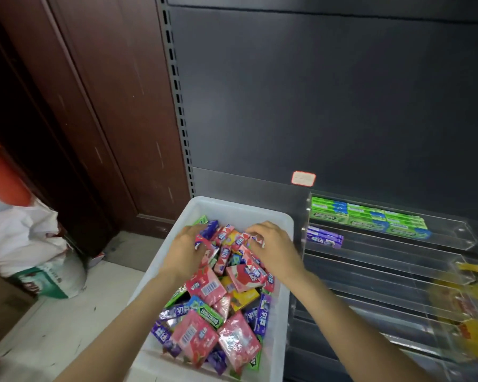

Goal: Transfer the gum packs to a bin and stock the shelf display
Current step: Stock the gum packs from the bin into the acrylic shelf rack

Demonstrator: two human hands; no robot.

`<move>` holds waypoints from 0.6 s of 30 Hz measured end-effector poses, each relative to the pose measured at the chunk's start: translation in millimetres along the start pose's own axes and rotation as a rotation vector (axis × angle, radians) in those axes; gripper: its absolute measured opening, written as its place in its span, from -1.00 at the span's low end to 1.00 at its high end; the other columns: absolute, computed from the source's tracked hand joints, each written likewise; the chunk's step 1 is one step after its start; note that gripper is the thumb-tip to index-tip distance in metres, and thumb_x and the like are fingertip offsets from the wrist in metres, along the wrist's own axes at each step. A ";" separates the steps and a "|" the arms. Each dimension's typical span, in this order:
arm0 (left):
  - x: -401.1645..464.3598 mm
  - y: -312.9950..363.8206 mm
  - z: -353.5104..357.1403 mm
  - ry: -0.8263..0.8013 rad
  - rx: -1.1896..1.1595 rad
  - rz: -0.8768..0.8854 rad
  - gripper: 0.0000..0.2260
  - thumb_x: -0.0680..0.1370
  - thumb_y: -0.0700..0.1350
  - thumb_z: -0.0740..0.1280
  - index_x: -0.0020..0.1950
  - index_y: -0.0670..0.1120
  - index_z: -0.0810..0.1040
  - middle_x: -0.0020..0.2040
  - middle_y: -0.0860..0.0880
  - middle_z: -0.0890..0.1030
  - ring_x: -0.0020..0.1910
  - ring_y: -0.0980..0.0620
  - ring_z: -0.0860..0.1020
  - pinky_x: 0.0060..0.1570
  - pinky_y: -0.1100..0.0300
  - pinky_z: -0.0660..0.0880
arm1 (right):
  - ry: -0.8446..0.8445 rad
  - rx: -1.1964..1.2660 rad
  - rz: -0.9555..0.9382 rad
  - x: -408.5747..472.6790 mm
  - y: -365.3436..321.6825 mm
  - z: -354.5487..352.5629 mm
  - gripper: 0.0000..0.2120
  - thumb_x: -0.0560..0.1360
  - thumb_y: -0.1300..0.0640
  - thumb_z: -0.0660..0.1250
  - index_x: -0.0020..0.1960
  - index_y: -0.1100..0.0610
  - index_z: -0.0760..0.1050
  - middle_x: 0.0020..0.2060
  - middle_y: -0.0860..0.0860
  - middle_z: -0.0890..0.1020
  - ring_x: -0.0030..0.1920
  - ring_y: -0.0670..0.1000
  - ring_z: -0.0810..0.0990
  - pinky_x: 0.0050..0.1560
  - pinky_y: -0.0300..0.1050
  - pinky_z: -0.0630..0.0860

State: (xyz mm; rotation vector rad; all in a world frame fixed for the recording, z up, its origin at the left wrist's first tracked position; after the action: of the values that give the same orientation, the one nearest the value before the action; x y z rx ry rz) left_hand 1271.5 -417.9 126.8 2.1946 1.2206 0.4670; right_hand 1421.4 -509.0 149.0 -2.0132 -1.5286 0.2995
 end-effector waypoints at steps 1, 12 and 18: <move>-1.9 -10.2 -3.8 -0.002 0.039 0.003 -0.59 0.52 -0.29 0.27 0.37 -0.11 0.41 0.33 -0.13 0.44 0.30 -0.11 0.40 0.27 0.18 0.27 | -0.045 0.015 0.002 2.7 -4.2 16.6 -0.72 0.55 0.15 0.26 0.26 0.06 0.50 0.14 0.01 0.55 0.15 -0.01 0.51 0.18 -0.12 0.44; -13.8 -94.1 -18.4 -0.196 0.331 -0.057 -0.44 0.59 0.00 0.23 0.53 0.02 0.08 0.47 -0.04 0.28 0.41 -0.07 0.28 0.36 0.02 0.30 | -0.334 0.065 0.185 10.2 -27.1 130.9 -0.29 0.50 0.00 0.34 0.53 0.01 0.05 0.50 0.02 0.17 0.50 0.05 0.10 0.45 0.01 0.11; -11.0 -92.7 -19.6 -0.212 0.257 -0.019 -0.42 0.57 0.00 0.26 0.53 -0.02 0.09 0.46 -0.04 0.31 0.40 -0.03 0.30 0.34 0.07 0.36 | -0.213 0.103 0.267 15.0 -29.5 122.1 -0.29 0.43 0.07 0.44 0.48 0.07 0.19 0.37 0.08 0.31 0.41 0.08 0.27 0.38 -0.04 0.25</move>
State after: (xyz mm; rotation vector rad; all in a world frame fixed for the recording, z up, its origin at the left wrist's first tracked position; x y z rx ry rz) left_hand 1194.5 -382.6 82.6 2.3717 1.2400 0.0681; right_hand 1340.6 -451.7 70.5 -2.1576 -1.3327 0.7055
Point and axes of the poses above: each hand's wrist, its own x-axis towards the middle knuckle, its own z-axis out of the palm, y = z × x, the point moved 10 cm from there along x, towards the middle knuckle
